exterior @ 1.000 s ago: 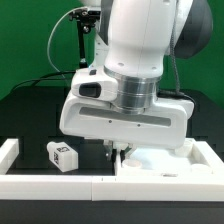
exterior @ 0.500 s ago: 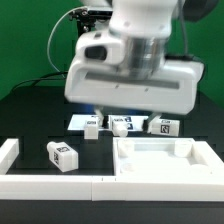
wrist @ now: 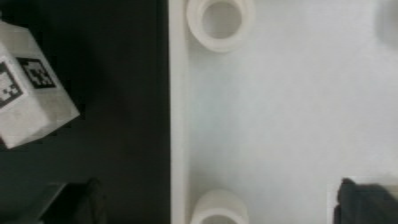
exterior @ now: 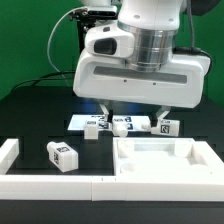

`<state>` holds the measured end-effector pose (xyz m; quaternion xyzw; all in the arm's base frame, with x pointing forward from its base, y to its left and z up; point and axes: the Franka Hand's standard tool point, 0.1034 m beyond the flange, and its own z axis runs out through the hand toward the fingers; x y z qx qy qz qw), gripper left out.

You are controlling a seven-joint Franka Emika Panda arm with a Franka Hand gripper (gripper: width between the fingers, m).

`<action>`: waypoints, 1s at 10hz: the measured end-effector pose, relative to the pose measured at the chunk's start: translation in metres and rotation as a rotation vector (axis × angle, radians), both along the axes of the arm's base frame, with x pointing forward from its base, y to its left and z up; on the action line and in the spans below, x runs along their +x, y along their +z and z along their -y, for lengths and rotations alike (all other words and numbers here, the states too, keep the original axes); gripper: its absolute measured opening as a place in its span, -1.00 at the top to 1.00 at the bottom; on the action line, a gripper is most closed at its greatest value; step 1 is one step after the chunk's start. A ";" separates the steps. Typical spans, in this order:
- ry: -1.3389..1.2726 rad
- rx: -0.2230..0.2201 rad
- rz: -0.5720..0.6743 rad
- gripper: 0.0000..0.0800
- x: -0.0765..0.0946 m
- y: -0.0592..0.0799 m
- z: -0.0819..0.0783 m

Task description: Assemble one leg

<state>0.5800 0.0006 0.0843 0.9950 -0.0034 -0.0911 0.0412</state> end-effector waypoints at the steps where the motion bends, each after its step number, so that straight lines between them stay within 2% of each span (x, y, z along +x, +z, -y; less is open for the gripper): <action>1: 0.008 0.006 -0.037 -0.62 -0.017 -0.002 0.012; 2: -0.007 0.001 -0.054 -0.62 -0.021 0.003 0.020; 3: -0.026 0.000 -0.123 -0.62 -0.026 0.006 0.021; 6: -0.038 -0.016 -0.314 -0.62 -0.030 0.002 0.022; 7: -0.023 0.005 -0.367 -0.62 -0.037 0.000 0.026; 9: 0.012 0.071 -0.500 -0.62 -0.071 0.001 0.051; 10: 0.014 0.074 -0.525 -0.62 -0.078 0.002 0.052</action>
Offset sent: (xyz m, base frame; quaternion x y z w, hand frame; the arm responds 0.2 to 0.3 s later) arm 0.0000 0.0000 0.0000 0.0000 -0.1296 0.0000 0.9916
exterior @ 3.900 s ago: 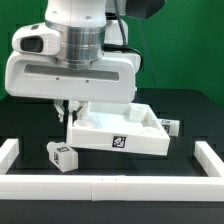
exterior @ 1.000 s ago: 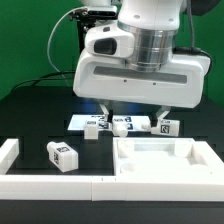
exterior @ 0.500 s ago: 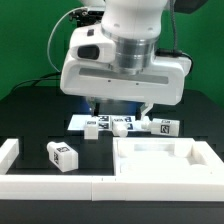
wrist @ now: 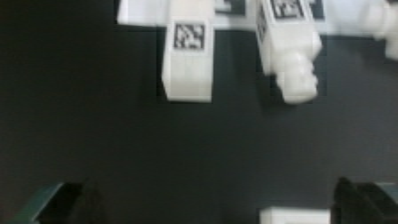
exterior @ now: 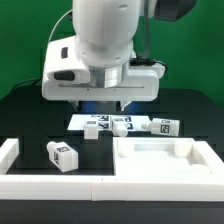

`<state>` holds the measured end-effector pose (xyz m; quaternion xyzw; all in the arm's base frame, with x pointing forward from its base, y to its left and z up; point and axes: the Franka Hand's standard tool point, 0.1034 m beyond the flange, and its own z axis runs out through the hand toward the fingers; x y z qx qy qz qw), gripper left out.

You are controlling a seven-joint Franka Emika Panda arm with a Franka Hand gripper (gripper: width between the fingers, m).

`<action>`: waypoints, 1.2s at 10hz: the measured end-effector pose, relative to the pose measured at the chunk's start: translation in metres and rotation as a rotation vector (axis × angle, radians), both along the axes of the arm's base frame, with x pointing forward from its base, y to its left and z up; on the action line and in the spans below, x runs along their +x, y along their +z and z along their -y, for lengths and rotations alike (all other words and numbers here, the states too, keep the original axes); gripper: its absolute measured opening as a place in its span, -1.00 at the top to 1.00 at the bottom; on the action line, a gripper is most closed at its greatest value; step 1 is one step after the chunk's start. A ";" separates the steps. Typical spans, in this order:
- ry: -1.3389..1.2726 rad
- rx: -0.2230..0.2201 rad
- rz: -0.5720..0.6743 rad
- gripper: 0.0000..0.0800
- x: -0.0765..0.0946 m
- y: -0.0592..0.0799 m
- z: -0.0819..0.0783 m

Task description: Assemble one leg

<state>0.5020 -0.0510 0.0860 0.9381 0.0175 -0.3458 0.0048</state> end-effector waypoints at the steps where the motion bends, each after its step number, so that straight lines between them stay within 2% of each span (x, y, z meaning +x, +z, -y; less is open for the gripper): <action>1: 0.002 -0.003 -0.004 -0.62 0.003 -0.003 -0.001; 4: 0.003 -0.003 -0.002 -0.62 0.002 -0.006 -0.001; 6: -0.008 0.006 -0.050 -0.62 -0.028 -0.021 0.008; 7: -0.008 0.007 -0.062 -0.62 -0.033 -0.023 0.006; 11: -0.011 0.006 -0.063 -0.62 -0.035 -0.026 0.008; 12: -0.026 -0.003 -0.096 -0.62 -0.051 -0.037 0.013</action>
Offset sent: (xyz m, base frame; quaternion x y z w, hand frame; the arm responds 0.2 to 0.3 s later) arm 0.0000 0.0000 0.0000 0.0000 0.0000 0.0000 1.0000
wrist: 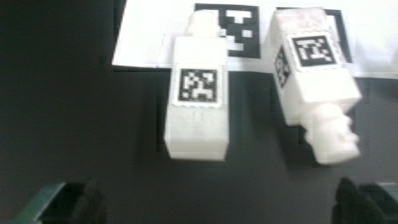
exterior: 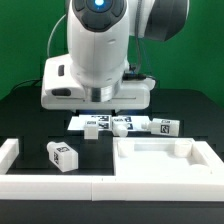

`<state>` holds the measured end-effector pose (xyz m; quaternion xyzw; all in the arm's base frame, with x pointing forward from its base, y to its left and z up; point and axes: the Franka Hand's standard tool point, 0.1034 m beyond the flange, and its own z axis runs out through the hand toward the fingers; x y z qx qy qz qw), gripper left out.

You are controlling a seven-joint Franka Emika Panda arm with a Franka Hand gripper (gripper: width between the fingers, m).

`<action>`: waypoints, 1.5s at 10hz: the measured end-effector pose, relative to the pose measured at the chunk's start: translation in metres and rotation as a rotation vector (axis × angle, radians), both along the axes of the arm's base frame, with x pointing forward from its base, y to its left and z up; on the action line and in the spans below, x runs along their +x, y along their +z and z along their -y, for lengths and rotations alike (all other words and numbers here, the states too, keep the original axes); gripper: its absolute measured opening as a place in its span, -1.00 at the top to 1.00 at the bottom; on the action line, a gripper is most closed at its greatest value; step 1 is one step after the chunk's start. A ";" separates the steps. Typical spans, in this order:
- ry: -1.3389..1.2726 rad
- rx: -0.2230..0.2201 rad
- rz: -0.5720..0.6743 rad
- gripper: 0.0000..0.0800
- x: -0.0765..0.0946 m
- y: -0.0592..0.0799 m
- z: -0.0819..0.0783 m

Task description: Assemble one leg

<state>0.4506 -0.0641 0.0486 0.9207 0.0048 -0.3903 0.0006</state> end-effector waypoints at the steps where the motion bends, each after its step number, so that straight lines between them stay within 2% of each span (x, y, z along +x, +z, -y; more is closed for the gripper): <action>1: -0.009 -0.005 -0.036 -0.62 -0.013 -0.009 0.000; 5: -0.021 -0.011 -0.051 -0.62 -0.017 -0.011 0.001; 8: -0.044 -0.020 -0.093 -0.62 -0.030 -0.021 0.010; 11: -0.047 -0.021 -0.095 -0.62 -0.031 -0.022 0.010; 13: -0.052 -0.024 -0.120 -0.62 -0.034 -0.032 0.010; 15: -0.046 -0.024 -0.122 -0.62 -0.034 -0.035 0.008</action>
Offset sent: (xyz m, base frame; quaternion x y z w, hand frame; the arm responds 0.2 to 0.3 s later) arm 0.0000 0.0000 0.0000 0.0000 0.0000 0.0000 1.0000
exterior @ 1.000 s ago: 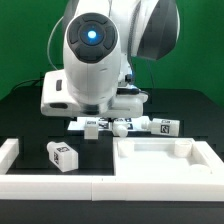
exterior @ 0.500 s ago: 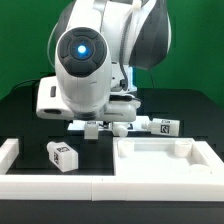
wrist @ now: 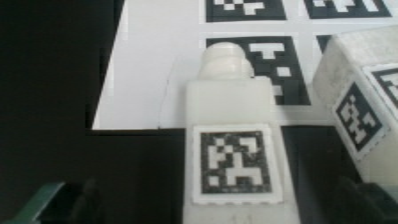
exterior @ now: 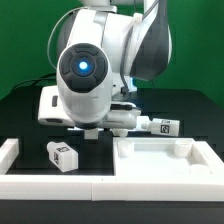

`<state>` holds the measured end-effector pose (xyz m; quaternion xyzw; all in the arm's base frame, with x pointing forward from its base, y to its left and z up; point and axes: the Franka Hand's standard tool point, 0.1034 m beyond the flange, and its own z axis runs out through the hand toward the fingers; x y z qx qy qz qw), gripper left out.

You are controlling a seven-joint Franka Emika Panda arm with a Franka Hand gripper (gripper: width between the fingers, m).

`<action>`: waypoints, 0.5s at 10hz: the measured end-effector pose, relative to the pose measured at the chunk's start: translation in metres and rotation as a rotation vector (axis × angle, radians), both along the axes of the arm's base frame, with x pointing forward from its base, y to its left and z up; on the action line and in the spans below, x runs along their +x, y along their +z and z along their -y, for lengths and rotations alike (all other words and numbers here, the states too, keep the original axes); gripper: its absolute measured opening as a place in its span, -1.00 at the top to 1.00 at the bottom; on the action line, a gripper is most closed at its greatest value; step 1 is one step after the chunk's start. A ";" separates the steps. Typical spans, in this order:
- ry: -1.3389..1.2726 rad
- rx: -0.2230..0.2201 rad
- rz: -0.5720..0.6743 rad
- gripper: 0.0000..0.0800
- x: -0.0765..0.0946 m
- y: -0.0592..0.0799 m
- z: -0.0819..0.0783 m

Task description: Assemble one leg

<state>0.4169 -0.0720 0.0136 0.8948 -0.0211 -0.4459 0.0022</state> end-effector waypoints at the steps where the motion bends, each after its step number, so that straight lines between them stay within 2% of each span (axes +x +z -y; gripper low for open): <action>1: 0.000 0.000 0.000 -0.37 0.000 0.000 0.000; 2: 0.000 0.000 0.000 -0.37 0.000 0.000 0.000; 3: 0.000 0.000 0.000 0.13 0.000 0.000 0.000; 4: 0.000 0.000 0.000 0.29 0.000 0.000 0.000; 5: 0.000 0.000 0.000 0.29 0.000 0.000 0.000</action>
Offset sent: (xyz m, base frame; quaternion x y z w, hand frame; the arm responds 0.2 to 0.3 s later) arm 0.0000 0.0000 0.0000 0.0000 0.0000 0.0000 1.0000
